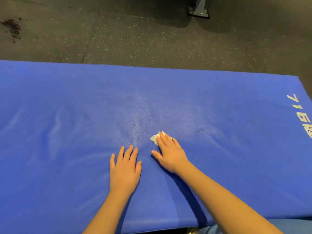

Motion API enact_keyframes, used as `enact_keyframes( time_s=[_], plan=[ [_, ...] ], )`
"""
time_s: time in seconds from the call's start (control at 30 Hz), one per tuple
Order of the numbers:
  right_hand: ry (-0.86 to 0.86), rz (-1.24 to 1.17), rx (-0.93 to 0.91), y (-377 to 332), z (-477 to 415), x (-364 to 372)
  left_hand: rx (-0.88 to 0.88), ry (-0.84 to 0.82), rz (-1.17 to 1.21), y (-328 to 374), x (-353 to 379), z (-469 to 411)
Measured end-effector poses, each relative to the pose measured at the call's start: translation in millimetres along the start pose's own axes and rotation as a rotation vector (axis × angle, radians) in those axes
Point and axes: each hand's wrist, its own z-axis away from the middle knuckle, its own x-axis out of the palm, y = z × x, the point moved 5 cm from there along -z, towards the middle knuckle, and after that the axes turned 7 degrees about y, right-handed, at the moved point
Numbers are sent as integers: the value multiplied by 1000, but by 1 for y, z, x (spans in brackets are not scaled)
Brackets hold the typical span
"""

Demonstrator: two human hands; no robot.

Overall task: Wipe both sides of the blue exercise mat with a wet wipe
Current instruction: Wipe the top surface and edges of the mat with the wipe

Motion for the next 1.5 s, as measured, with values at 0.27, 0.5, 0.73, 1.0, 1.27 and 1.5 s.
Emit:
enact_keyframes(
  time_s=[0.27,0.5,0.73,1.0,1.27,1.5],
  plan=[
    [85,31,226,29,-35,-10,129,116,13,-3,-17,-28],
    [-10,77,-210,18,-12,-2,187,206,87,-8,-14,-105],
    [184,45,158,52,-65,-19,93,280,51,0,9,-129],
    [198,155,-21,91,-93,-35,74,325,58,1,15,-129],
    [161,26,-178,43,-80,-23,97,367,165,-6,-5,-158],
    [341,67,253,90,-139,-46,14,411,71,-15,2,-180]
  ],
)
